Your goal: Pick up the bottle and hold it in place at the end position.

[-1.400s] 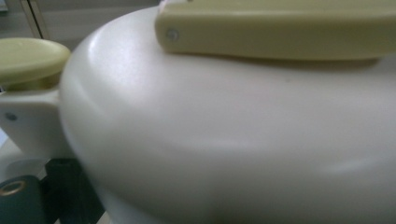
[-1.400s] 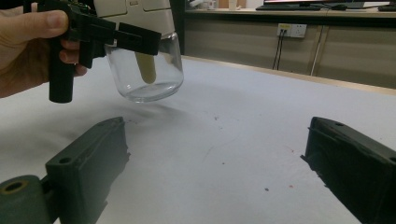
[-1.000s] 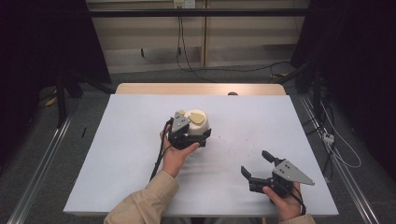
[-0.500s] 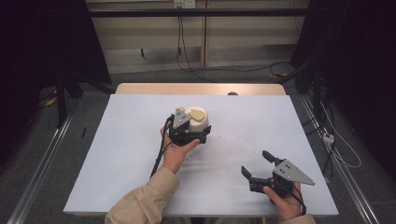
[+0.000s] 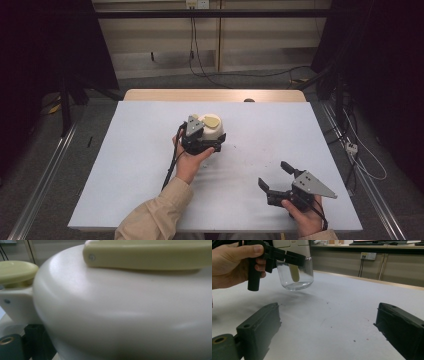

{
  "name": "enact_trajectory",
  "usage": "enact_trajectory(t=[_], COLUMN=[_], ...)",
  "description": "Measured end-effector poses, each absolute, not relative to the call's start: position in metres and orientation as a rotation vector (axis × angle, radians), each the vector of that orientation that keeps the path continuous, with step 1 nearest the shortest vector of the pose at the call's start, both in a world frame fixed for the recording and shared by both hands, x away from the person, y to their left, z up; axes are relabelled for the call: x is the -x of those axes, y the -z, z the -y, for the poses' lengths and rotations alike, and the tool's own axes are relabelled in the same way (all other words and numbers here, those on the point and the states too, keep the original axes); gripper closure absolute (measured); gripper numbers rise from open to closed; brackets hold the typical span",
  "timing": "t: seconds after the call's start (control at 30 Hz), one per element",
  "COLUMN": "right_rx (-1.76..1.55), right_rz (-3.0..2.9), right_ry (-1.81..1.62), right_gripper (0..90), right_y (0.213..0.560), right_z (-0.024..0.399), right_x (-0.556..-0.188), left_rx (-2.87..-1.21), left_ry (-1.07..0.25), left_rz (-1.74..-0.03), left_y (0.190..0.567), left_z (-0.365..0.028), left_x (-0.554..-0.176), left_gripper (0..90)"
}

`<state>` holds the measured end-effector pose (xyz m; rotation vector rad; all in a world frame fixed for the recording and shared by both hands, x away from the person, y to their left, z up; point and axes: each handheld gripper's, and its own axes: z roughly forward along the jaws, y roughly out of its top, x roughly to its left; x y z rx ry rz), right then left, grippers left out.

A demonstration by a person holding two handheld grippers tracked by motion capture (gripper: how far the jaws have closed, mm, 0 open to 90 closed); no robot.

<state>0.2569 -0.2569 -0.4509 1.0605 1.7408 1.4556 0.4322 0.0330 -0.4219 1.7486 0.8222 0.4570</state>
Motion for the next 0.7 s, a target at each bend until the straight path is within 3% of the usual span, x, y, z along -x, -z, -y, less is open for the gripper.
enact_trajectory(t=[0.7], right_rx=[-1.058], right_rz=[-1.743], right_ry=[-1.460], right_gripper=[4.9], right_y=[0.4508], right_z=[0.2567], right_x=[-0.2568], left_rx=[-1.764], left_ry=[-0.475], left_rz=[-0.851], left_y=[0.4290], left_z=[-0.0326], left_x=[-0.4393], left_gripper=[5.3])
